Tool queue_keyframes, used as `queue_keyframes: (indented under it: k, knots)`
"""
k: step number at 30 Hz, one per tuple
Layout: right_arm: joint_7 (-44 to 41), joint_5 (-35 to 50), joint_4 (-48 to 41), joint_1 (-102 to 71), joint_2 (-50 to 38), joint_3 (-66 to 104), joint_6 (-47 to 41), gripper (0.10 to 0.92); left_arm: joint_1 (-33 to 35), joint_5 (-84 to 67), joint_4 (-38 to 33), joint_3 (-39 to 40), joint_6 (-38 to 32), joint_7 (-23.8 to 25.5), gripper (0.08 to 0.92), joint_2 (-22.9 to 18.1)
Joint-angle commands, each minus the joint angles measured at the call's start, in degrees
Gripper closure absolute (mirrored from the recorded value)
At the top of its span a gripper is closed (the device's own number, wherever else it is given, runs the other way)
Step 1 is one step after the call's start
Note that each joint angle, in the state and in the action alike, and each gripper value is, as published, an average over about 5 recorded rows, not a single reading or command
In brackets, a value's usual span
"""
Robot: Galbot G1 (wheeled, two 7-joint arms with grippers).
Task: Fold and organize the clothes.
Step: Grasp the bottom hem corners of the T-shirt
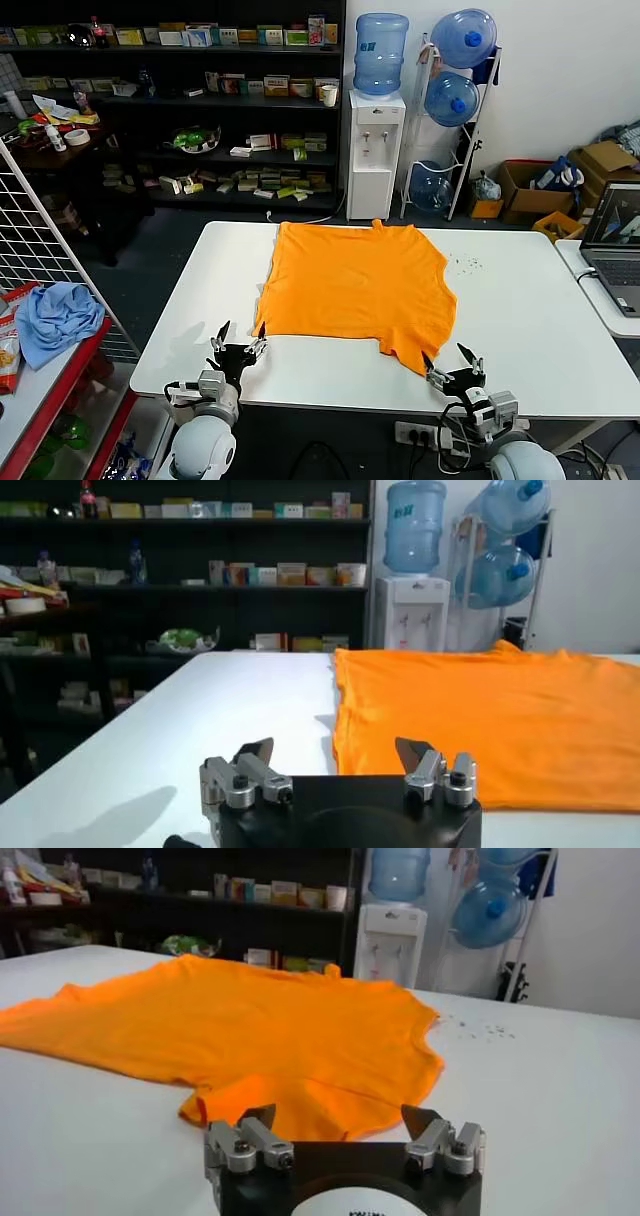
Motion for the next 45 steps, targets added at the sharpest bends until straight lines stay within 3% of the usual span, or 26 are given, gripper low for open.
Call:
queue_keyframes:
  k: [1, 18, 23, 41, 45]
  knots:
    - [0.08, -0.04, -0.43, 0.45, 0.06, -0.34, -0.21, 0.203, -0.08, 0.34, 0.29, 0.09, 0.07, 0.06, 0.177, 0.0]
    - [1.3, -0.62, -3.74, 3.86, 1.01, -2.35, -2.43, 0.205, -3.39, -0.4, 3.78, 1.26, 7.36, -0.62, 0.177, -1.03]
    - [1.62, -0.55, -4.45, 4.42, 1.25, -2.78, -2.6, 0.292, -4.47, -1.36, 5.08, 1.36, 8.48, -1.2, 0.189, -1.18]
    - [3.96, -0.81, -4.02, 3.9, 1.52, -2.99, -4.97, 0.812, -3.06, 1.48, 5.27, 1.55, 7.12, 0.59, 0.683, -1.09]
    - [4.42, -1.28, -1.61, 2.19, 1.09, -2.86, -5.42, 0.893, -2.66, 1.52, 5.02, 1.63, 6.9, 1.23, 0.796, -0.83]
